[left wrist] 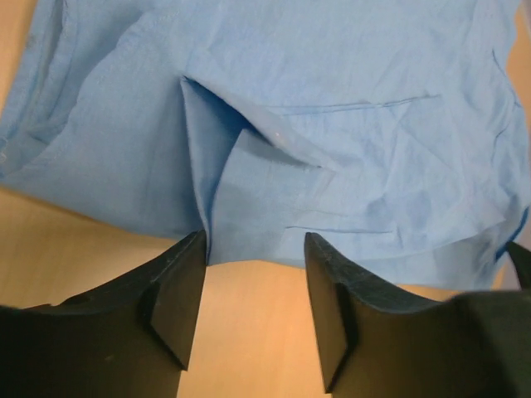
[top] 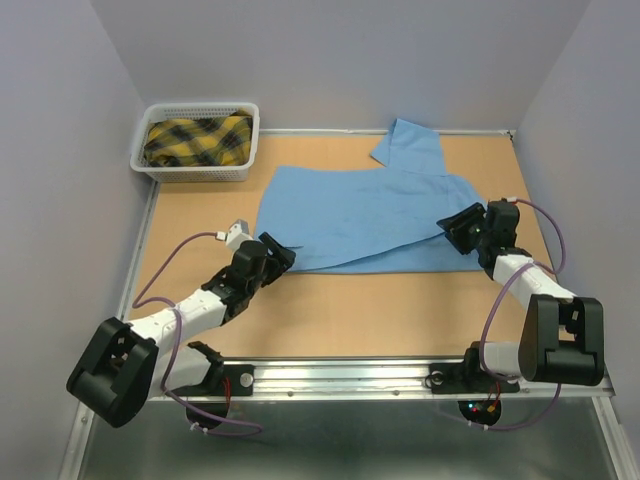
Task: Fold and stack the long sleeve shirts
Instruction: Fold the shirt
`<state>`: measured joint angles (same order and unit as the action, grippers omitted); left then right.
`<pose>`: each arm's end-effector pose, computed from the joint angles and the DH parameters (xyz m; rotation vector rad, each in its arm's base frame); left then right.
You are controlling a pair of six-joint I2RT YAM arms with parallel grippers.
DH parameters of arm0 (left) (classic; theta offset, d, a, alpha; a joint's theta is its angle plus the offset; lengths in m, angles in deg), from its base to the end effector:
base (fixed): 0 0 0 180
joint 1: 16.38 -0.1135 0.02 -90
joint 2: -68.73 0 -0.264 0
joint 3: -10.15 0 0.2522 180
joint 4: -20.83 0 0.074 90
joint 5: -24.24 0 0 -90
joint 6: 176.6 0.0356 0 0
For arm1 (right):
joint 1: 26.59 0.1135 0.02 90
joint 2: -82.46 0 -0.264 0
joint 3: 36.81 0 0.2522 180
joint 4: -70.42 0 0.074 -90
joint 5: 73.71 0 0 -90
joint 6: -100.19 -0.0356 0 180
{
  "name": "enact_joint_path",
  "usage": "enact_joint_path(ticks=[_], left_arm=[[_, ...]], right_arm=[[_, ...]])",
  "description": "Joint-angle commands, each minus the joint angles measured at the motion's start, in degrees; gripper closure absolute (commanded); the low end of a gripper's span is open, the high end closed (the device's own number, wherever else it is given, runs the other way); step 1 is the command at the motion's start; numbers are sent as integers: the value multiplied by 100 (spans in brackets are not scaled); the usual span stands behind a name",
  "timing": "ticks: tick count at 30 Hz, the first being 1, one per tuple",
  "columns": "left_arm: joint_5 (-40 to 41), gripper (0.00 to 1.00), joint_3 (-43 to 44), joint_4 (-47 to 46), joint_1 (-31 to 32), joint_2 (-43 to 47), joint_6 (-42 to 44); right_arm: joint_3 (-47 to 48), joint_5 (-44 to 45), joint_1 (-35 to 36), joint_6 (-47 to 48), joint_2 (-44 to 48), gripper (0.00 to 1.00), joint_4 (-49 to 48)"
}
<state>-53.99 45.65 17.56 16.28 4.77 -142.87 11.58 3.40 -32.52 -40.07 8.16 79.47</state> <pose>0.1928 -0.1149 0.1842 -0.5601 2.0129 -0.7736 0.2639 -0.0194 0.1952 0.9395 2.0402 0.6753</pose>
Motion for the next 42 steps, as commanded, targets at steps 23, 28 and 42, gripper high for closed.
enact_joint_path(ticks=[23, 28, 42], left_arm=[[-403, 35, 2317, 1923, -823, -1821, 503], [-465, 42, 2318, 1941, -823, -2094, 477], [-325, 86, 2502, 2029, -823, -2182, 652]], right_arm=[[96, 58, -31, 737, 496, 47, 234], [88, 58, -31, 754, 478, 47, 243], [-71, 208, -57, 474, 268, 47, 286]])
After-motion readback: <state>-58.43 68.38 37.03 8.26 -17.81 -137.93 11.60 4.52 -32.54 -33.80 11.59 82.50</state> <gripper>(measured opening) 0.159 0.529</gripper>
